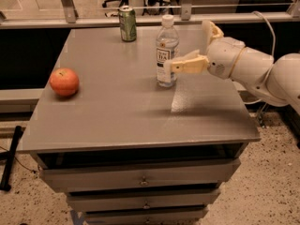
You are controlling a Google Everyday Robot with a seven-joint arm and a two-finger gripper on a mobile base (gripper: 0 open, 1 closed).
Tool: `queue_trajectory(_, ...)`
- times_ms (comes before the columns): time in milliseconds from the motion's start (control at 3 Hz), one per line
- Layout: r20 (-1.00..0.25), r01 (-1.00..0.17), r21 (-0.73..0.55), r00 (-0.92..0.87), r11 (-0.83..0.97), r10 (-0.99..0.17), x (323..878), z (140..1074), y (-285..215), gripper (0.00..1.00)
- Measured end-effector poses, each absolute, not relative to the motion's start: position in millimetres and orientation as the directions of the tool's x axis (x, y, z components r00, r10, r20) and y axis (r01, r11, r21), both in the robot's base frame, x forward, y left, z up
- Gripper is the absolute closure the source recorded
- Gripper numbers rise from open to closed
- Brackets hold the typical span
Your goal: Place blue plastic bottle upright
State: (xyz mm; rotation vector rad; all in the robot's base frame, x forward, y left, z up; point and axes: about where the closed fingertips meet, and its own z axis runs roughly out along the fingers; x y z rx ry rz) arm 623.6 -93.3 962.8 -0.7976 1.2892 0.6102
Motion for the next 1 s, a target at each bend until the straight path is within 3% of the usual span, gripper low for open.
queue_trajectory(667,-0.987,-0.734,-0.149,0.068,0.662,-0.146,594.1,997.9,-185.1,0.0)
queue_trajectory(1000,-0.987,-0.741,-0.143,0.06,0.656,-0.147,593.5,996.5,-184.4,0.0)
